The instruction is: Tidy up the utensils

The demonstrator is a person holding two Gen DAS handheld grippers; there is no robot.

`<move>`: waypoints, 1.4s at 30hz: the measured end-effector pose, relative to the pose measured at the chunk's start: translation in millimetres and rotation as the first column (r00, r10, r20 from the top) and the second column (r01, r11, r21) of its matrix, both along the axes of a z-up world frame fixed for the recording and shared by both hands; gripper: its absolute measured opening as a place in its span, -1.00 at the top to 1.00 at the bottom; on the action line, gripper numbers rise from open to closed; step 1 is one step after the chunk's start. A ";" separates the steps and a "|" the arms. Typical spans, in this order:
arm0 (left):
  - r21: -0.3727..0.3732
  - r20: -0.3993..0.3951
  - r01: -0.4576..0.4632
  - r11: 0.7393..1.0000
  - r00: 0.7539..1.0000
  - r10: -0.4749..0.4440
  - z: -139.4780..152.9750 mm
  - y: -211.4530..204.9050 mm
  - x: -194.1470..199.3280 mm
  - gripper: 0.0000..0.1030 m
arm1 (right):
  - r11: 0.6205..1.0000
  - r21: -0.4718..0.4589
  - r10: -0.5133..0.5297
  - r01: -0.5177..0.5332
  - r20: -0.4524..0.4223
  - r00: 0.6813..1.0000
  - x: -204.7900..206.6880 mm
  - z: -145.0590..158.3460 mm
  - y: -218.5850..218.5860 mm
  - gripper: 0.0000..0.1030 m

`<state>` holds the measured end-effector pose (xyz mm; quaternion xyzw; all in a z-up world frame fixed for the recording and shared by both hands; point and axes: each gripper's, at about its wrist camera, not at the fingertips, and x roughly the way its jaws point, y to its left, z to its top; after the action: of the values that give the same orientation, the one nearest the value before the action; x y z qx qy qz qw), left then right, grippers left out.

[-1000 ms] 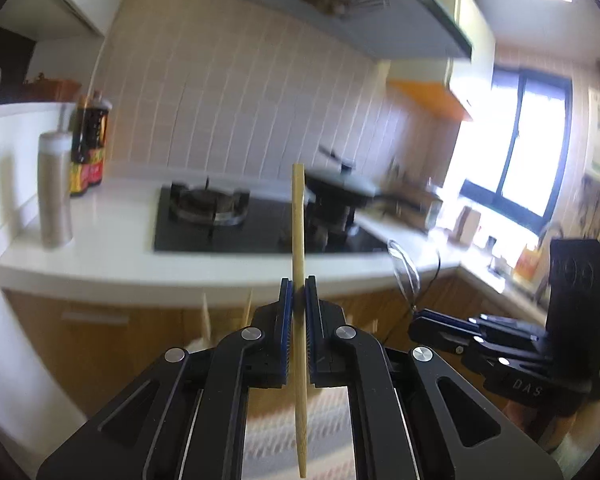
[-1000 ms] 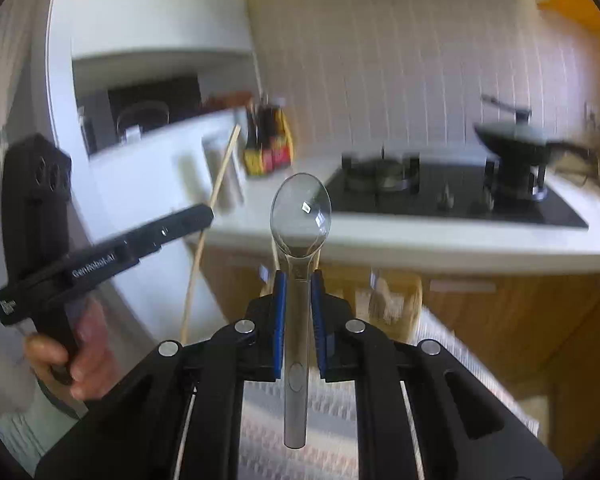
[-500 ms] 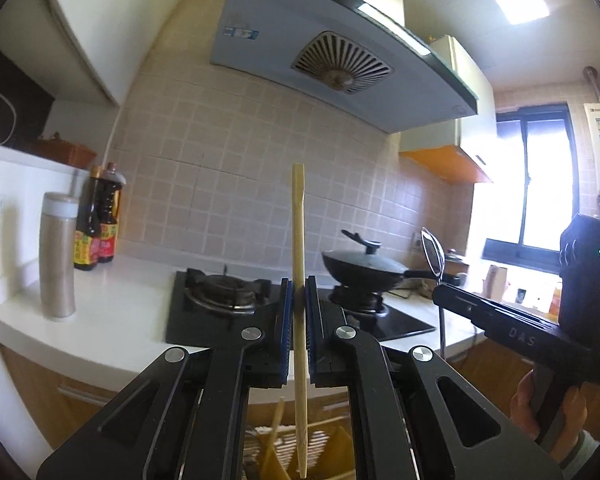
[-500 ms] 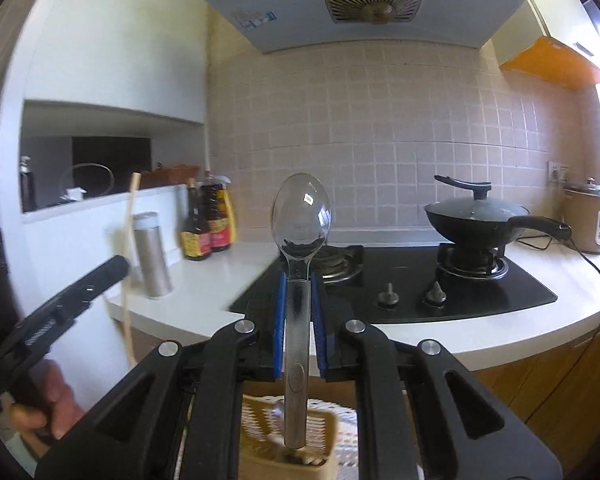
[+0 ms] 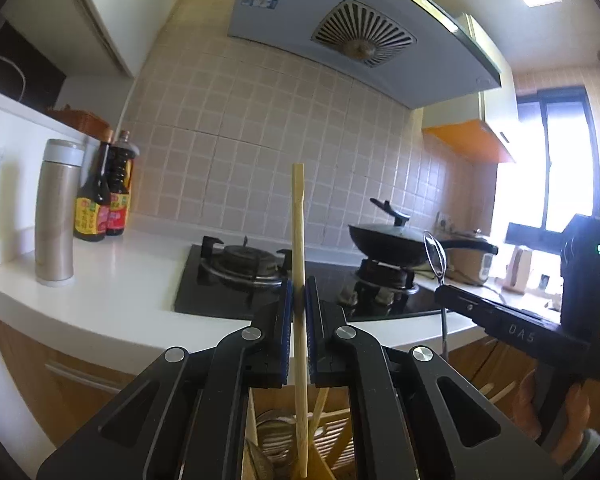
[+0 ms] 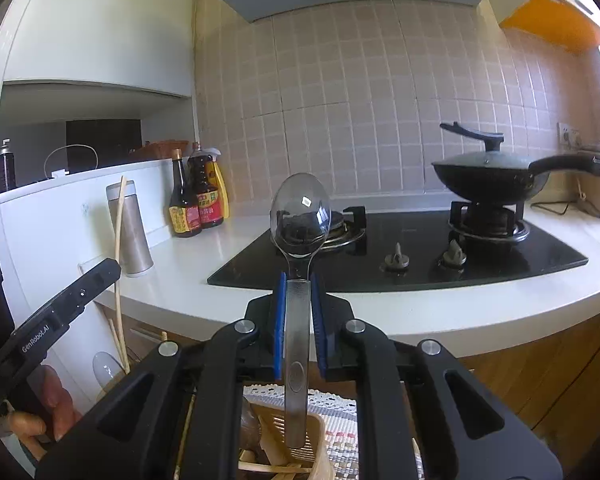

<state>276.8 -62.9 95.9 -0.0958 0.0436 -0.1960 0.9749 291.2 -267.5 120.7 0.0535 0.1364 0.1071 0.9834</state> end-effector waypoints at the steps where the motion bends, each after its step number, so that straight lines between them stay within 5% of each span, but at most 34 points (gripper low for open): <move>1: 0.010 0.003 -0.006 1.000 1.000 0.006 -2.3 -1.4 -0.9 0.91 | 1.000 0.001 0.005 -0.005 -0.004 1.000 1.7 -2.4 -1.2 0.80; 5: 0.074 0.003 -0.023 0.997 1.000 0.023 -13.6 -8.9 -1.1 0.91 | 1.000 -0.009 0.022 -0.022 -0.007 1.000 4.1 -6.9 -1.8 0.80; 13: 0.089 0.001 -0.022 0.996 1.000 0.022 -22.0 -9.2 -8.1 0.90 | 0.997 -0.060 0.049 -0.050 -0.008 0.999 -6.2 -13.7 3.5 0.79; 17: 0.083 -0.005 -0.015 0.996 1.000 0.016 -23.9 -3.4 -15.2 0.49 | 0.997 -0.064 0.053 -0.053 -0.007 0.999 -16.9 -16.4 1.4 0.76; 23: 0.051 -0.027 0.001 0.999 1.000 0.001 -18.1 11.7 -27.3 0.33 | 0.997 0.010 0.077 -0.077 -0.026 0.997 -36.9 -12.7 -12.4 0.67; 28: 0.003 -0.056 0.023 1.000 0.998 -0.023 -11.5 29.1 -48.0 -0.06 | 0.995 0.059 0.081 -0.080 -0.021 0.996 -65.9 -7.9 -22.1 0.20; 32: 0.027 -0.080 0.039 0.999 0.996 -0.037 -11.3 33.4 -70.7 -0.47 | 0.996 0.059 0.073 -0.071 -0.029 0.997 -99.8 -7.5 -18.9 0.16; 42: 0.044 -0.102 0.049 0.998 0.994 -0.044 -17.9 32.7 -132.0 -0.76 | 0.995 0.060 0.082 -0.078 -0.070 0.994 -161.8 -18.2 11.7 -0.12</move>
<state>144.8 -30.2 78.0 -0.0819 0.0998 -0.2125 0.9686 129.4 -255.8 102.4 0.0798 0.1710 0.1483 0.9708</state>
